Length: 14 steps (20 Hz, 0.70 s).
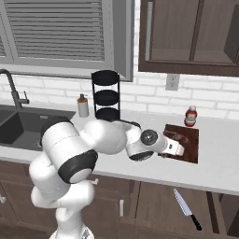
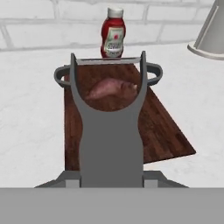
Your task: Place the appropriate cutting tool for cutting the potato skin on the cutting board.
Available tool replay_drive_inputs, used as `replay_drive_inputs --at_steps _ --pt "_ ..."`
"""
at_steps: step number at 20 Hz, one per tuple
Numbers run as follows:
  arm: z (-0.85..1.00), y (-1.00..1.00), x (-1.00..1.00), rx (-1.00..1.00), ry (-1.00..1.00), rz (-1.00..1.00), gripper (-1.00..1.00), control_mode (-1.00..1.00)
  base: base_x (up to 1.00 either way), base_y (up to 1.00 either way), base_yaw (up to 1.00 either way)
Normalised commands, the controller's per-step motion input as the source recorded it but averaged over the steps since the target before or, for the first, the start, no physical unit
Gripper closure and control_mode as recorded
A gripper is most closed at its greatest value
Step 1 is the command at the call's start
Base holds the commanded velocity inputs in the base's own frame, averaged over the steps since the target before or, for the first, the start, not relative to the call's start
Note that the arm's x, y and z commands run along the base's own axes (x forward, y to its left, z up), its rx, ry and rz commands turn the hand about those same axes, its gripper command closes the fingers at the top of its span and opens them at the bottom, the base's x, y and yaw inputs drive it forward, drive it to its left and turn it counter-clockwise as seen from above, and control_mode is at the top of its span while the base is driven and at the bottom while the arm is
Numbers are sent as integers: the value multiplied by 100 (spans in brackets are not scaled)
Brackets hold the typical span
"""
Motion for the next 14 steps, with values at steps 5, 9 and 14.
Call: replay_drive_inputs --at_steps 5,9,14 --pt "-11 -5 19 0 -3 0 100 -100 0 0 0" --pt "5 -26 77 0 0 0 100 -100 0 0 0" --pt "-4 -4 12 0 0 0 100 -100 0 0 0"
